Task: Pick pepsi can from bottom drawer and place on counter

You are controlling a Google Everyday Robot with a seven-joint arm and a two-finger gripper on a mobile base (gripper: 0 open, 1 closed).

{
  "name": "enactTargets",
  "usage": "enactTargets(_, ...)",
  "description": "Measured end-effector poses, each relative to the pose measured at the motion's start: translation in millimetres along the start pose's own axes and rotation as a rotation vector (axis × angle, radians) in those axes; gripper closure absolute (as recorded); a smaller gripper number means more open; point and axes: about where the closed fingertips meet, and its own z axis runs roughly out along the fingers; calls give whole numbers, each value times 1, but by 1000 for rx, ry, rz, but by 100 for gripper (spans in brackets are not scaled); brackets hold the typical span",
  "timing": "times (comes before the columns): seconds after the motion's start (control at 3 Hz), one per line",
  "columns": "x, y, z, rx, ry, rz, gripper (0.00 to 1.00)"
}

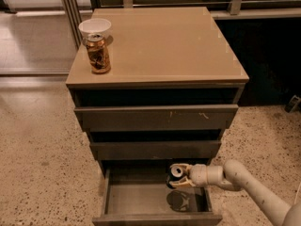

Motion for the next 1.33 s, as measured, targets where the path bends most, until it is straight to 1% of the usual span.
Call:
enactTargets(0.33,-76,4,-35,32,29,-4,100)
enactTargets(0.67,-107,19,-34,-15,57,-38,100)
enactTargets(1.0,-107,19,-34,-15,57,-38,100)
enactTargets(1.33,-146,27,-55,-11,59,-35,100)
